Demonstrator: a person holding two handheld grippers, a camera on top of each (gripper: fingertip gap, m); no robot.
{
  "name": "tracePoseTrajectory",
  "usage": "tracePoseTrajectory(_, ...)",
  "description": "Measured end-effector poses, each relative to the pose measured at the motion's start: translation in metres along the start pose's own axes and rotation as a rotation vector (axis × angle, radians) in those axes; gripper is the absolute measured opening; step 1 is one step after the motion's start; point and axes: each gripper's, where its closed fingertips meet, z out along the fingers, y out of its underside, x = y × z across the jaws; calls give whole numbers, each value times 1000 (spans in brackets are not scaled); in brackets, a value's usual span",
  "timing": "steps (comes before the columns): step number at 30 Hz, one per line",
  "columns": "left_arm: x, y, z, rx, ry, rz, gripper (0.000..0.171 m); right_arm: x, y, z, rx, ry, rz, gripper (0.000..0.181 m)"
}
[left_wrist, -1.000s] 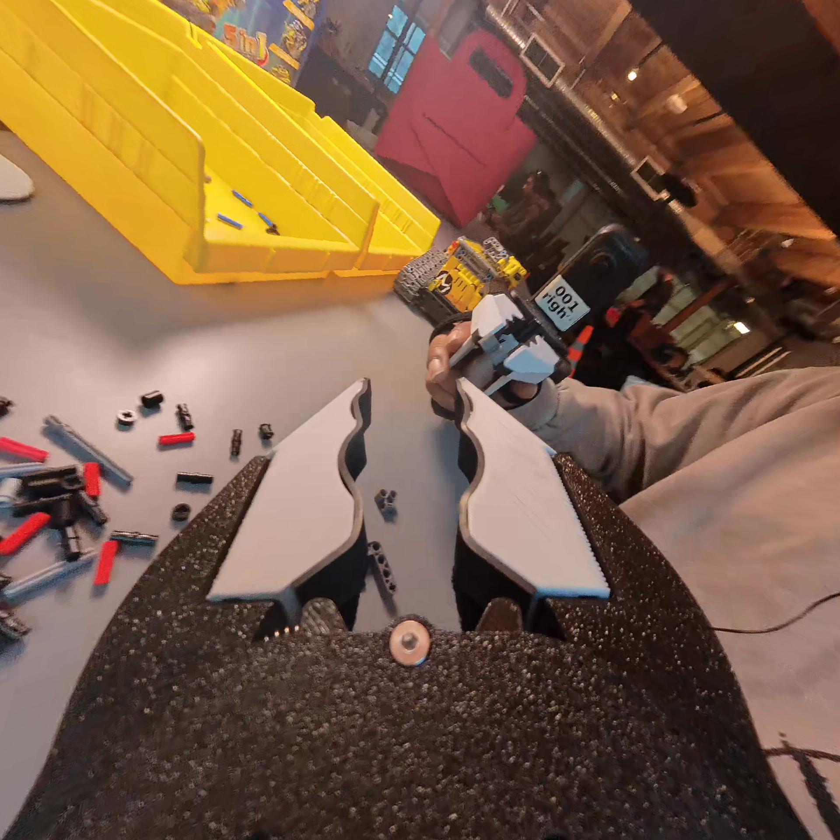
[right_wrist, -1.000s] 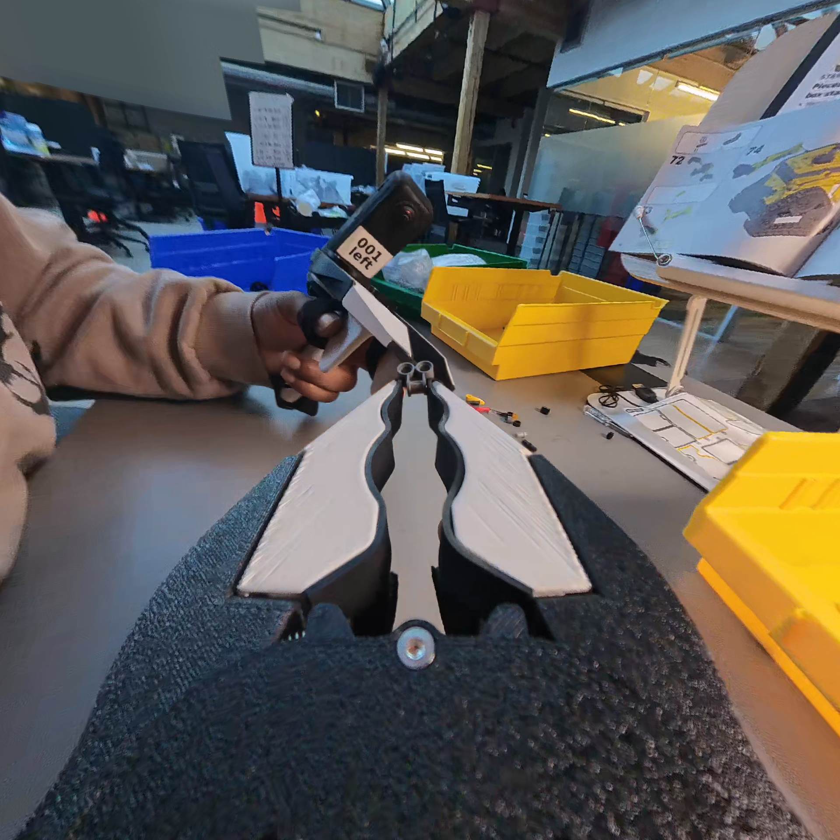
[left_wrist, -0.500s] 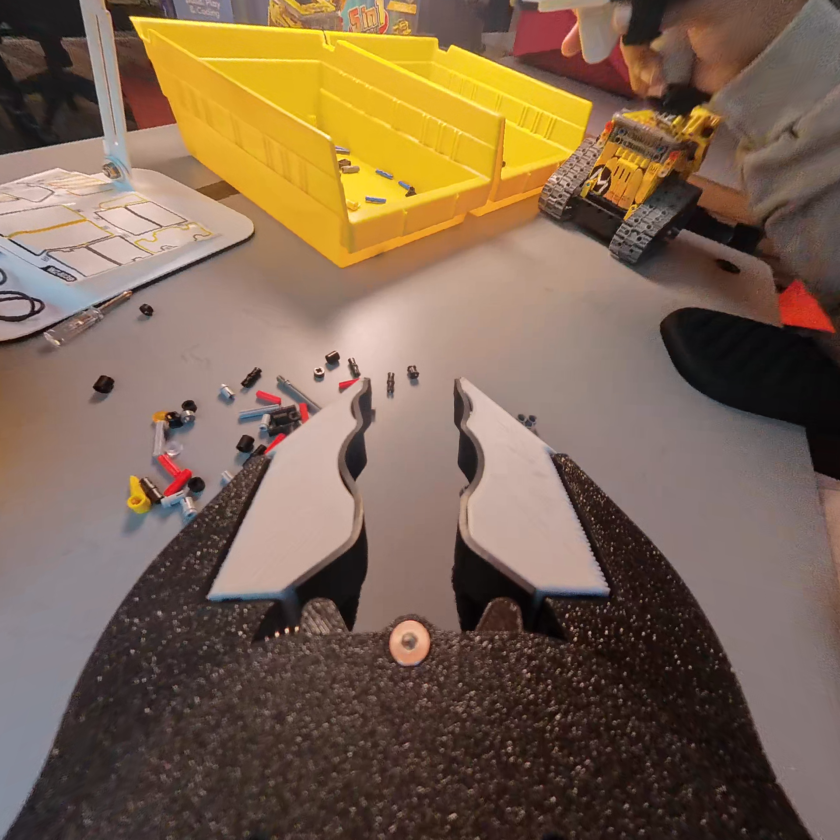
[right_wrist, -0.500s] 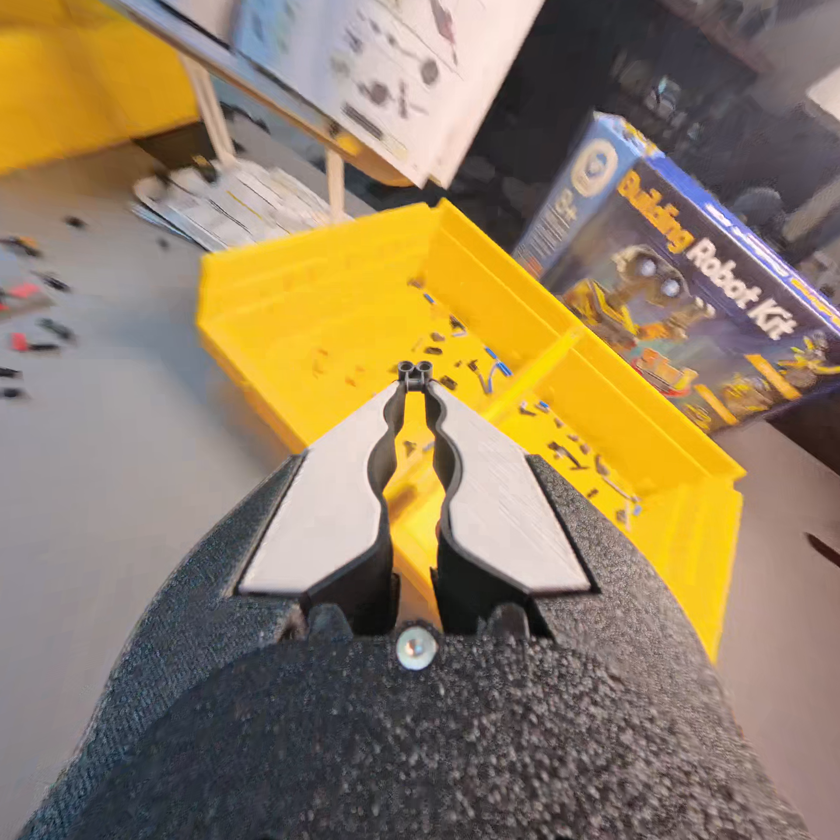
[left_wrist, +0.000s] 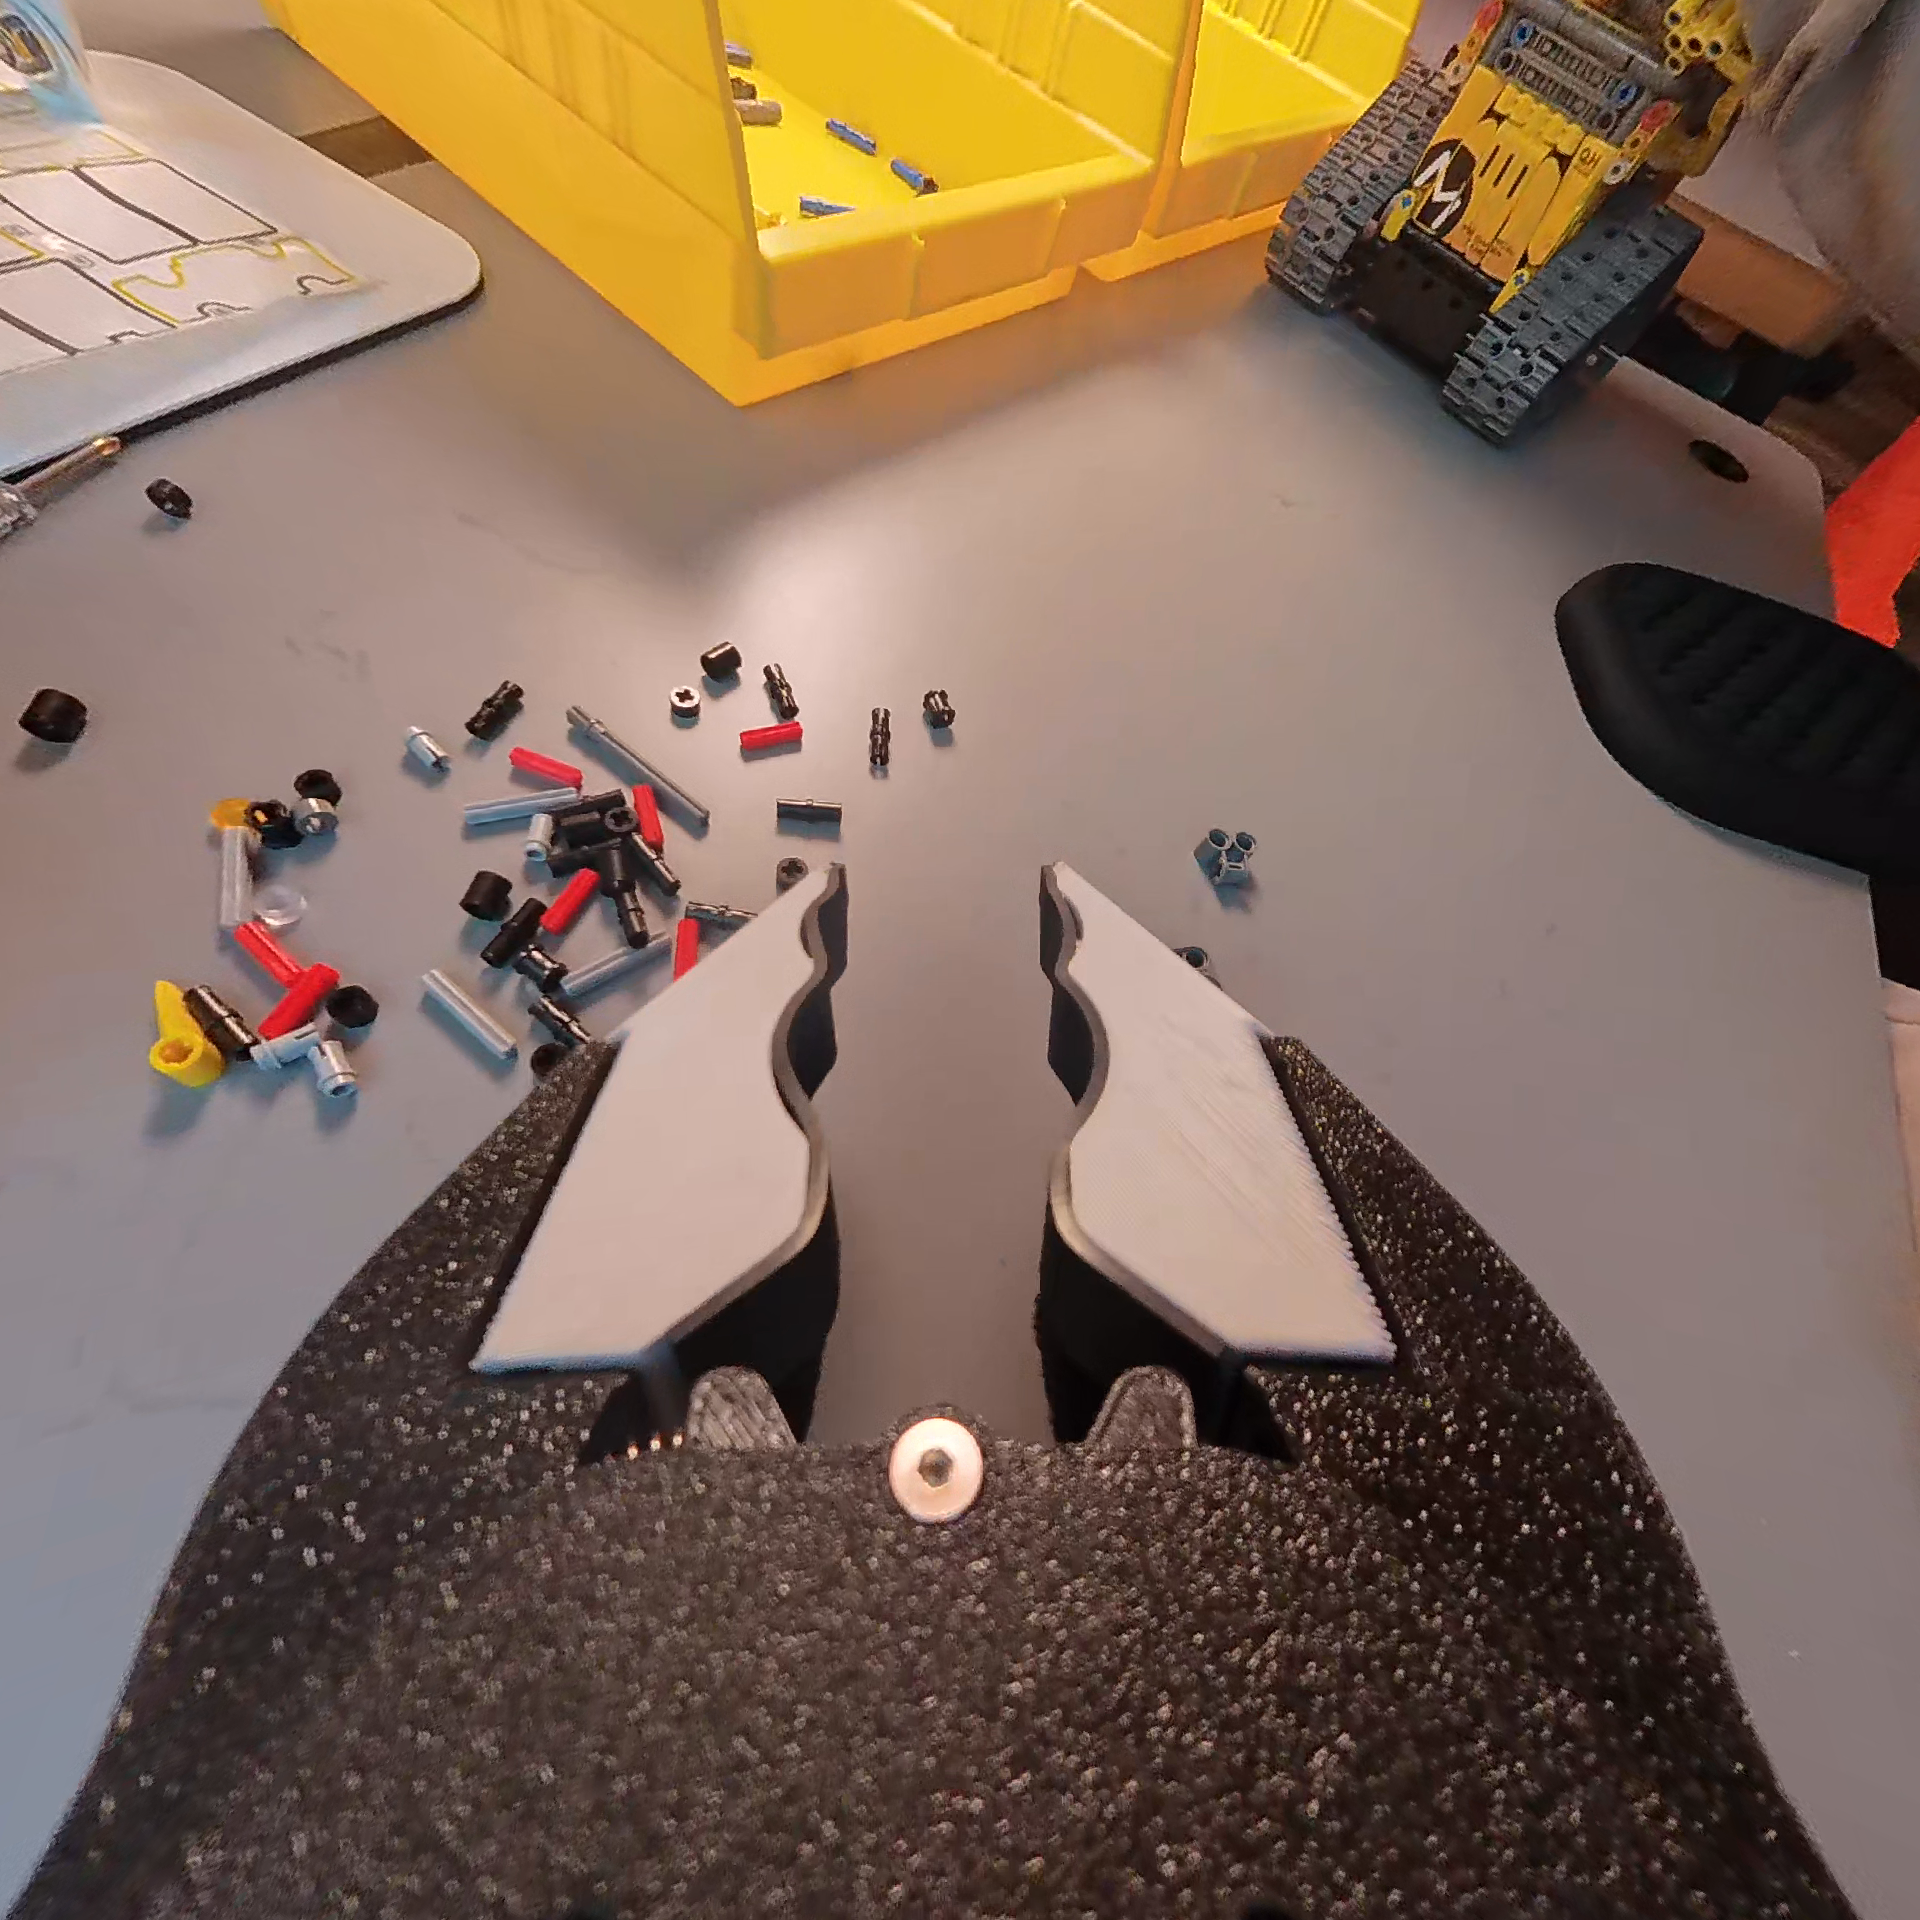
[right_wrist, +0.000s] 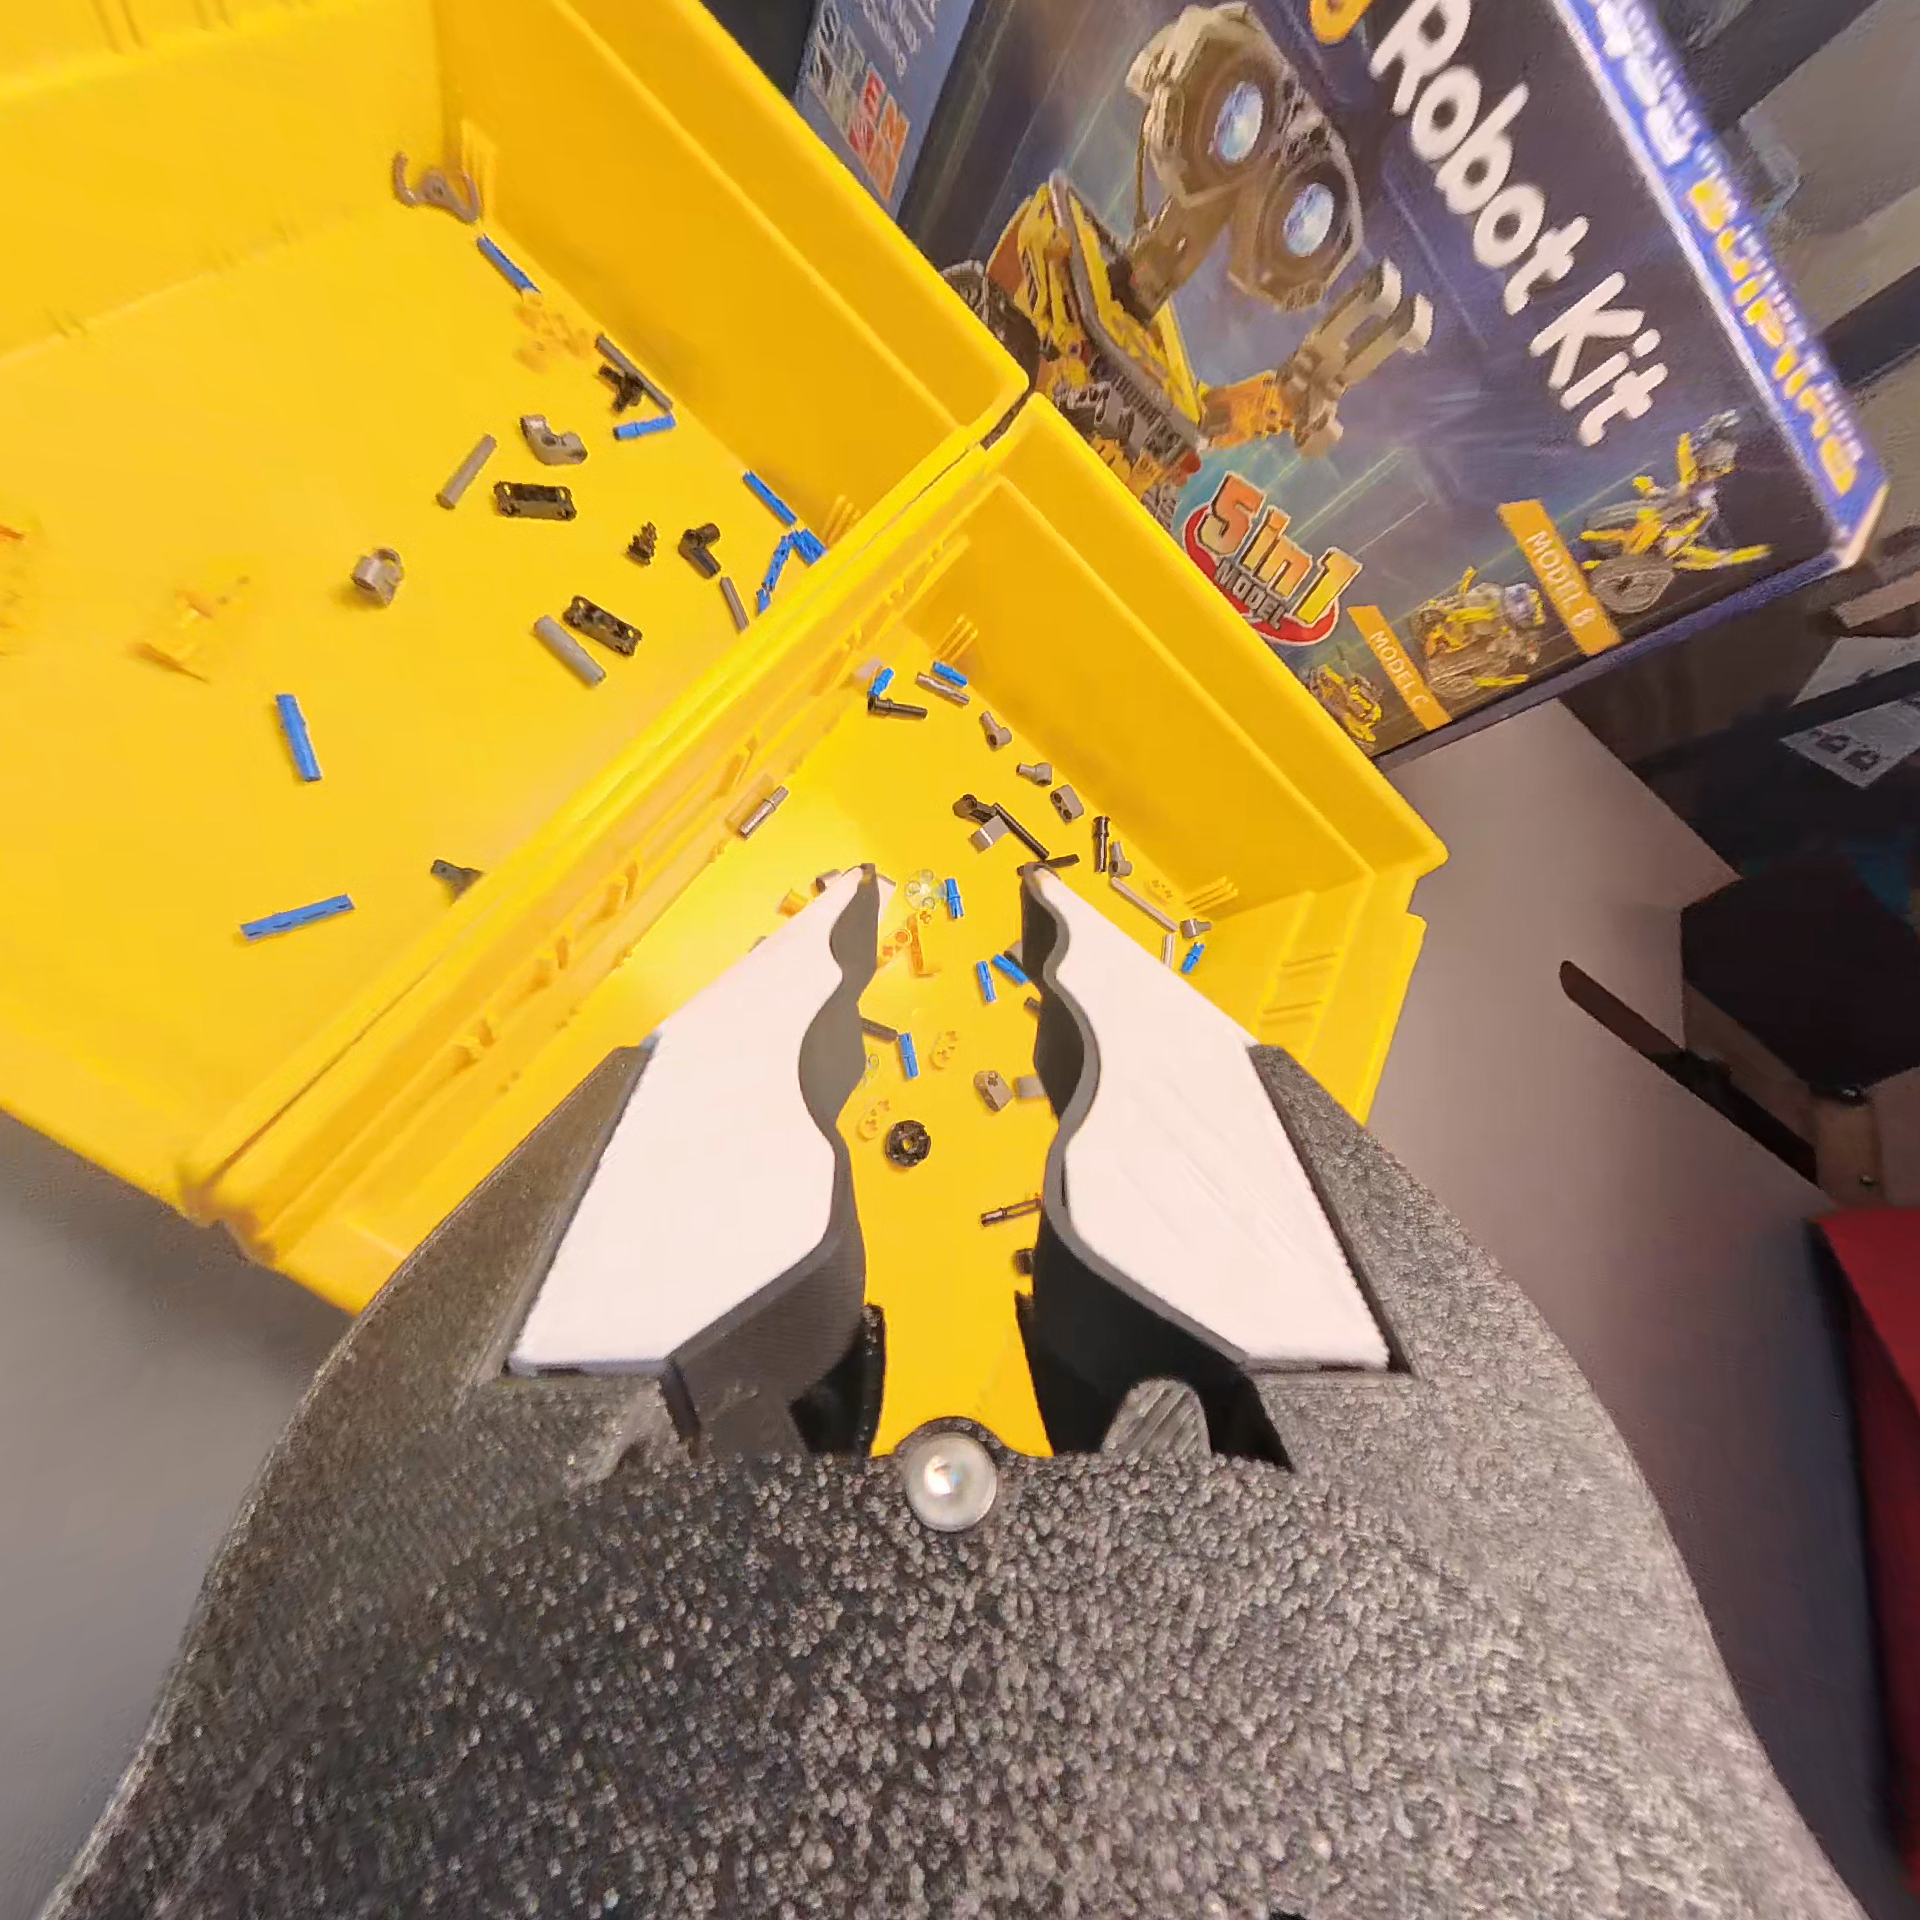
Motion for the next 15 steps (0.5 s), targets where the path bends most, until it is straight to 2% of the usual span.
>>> tracePoseTrajectory(3,1,0,0,-6,2,9,37,-18,-30,-29,136,-30,-14,25)
tracePoseTrajectory(7,2,0,0,-6,12,5,37,-80,-64,-75,305,-164,-93,24)
tracePoseTrajectory(9,3,1,0,-12,14,10,37,-126,-70,-95,358,-283,-117,24)
tracePoseTrajectory(11,3,1,-1,-19,9,26,37,-184,-67,-114,379,-465,-138,23)
tracePoseTrajectory(13,2,0,-4,-25,-1,48,37,-248,-55,-132,403,-655,-195,23)
tracePoseTrajectory(15,-2,-2,-9,-25,-10,64,37,-309,-30,-146,381,-826,-284,24)
